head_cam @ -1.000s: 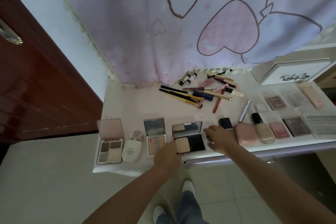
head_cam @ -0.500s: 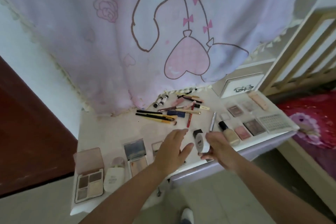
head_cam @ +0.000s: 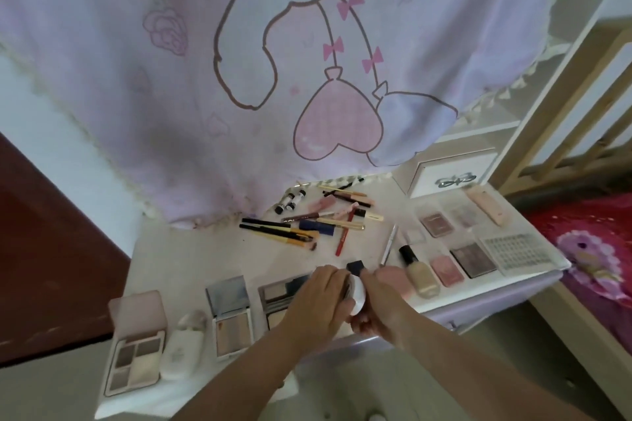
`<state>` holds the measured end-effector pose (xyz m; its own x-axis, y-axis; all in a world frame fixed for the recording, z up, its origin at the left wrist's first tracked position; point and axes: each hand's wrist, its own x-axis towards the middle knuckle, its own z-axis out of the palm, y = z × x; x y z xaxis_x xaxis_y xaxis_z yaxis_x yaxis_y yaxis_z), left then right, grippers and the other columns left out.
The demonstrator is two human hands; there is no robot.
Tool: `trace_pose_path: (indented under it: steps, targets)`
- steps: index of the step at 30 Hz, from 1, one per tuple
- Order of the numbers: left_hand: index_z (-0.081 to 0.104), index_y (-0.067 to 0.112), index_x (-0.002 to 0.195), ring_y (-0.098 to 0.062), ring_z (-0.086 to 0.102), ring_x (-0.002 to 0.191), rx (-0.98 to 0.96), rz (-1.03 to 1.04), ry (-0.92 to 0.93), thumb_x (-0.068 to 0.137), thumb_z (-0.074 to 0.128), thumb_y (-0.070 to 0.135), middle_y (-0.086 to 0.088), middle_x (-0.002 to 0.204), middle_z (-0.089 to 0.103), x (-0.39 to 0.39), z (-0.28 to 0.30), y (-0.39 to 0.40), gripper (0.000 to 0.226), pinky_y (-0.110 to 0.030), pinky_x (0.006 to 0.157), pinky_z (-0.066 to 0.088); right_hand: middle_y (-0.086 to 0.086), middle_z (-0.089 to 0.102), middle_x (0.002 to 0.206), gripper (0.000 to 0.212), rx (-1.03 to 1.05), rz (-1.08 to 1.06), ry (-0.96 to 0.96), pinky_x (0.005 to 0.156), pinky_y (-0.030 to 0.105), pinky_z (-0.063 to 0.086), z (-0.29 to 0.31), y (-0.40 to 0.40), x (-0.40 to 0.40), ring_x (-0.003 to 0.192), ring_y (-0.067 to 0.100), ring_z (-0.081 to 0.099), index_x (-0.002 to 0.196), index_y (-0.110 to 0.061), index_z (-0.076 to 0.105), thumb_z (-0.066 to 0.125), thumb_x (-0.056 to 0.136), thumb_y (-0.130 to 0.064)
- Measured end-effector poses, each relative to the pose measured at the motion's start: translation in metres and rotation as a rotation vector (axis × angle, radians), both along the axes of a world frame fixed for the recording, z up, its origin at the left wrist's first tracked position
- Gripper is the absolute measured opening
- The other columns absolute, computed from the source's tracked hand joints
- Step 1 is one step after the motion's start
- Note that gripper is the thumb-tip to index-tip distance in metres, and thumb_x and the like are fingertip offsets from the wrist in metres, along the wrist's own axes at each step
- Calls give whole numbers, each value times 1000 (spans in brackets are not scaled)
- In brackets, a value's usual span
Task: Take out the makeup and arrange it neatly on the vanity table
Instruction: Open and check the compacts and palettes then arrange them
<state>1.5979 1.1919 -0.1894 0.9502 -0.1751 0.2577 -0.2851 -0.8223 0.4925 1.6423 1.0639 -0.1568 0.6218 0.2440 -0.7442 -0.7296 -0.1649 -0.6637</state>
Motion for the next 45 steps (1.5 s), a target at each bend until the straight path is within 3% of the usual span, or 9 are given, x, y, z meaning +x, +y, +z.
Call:
trace_pose_path:
  steps: [11,15,17,21,26,29,32,34,45]
  targets:
    - [59,9,70,-15,52,53,-4,253,118,82,36,25,-4,65,58,25,-4,-42,30,-21,45,44,6,53,33,36,-56,0,31,35,18,38,-10,-18,39,36,20,51,68,-8,53,45,95,-30]
    - [57,4,105,-24,55,95,49,451,255,88,-6,47,-10,103,59,30,-17,-53,78,-29,80,42,1,52,33,39,-168,211,-98,29,12,35,-12,-25,49,25,8,47,66,-10,48,43,96,-35]
    - [53,4,115,-23,51,106,-14,580,301,88,0,44,-10,115,57,30,-28,-55,72,-29,87,38,-2,50,34,41,-205,344,-139,24,9,28,-9,-25,55,20,2,43,65,-12,46,43,94,-40]
    - [55,4,107,-28,53,102,-389,759,417,100,28,28,-16,104,57,25,-27,-59,37,-34,91,40,-7,48,26,37,-193,615,-192,28,6,32,-3,-22,63,23,-4,44,68,-12,47,41,97,-34]
    - [52,13,74,-11,46,59,-944,924,553,98,30,38,-3,67,50,18,-31,-62,41,-20,58,40,3,58,93,35,-219,1010,-481,37,0,30,-6,-22,70,45,-4,49,128,-15,42,34,99,-32]
    - [44,17,65,-11,42,53,-1081,1031,627,95,34,45,0,59,45,11,-39,-58,43,-20,50,33,-4,55,103,34,-130,1027,-520,53,-2,39,-21,-24,80,72,0,53,126,-19,43,45,95,-33]
    - [52,13,74,-14,51,62,-1213,1018,605,94,44,38,-3,67,52,1,-52,-58,32,-23,57,42,0,55,112,30,-46,946,-504,87,26,51,-42,-29,99,97,15,57,114,-23,46,59,87,-27]
    - [56,11,90,-15,58,72,-1289,995,596,92,51,30,-4,78,59,-4,-60,-59,20,-25,62,48,6,54,110,29,28,912,-506,77,25,52,-51,-31,110,93,16,57,103,-24,47,64,82,-17]
    - [47,10,122,-4,44,95,-642,1009,412,73,73,16,2,107,45,-1,-84,-78,56,-2,79,40,4,54,120,37,-239,1376,-1032,88,27,42,-85,6,130,107,19,52,110,-14,50,67,78,-23]
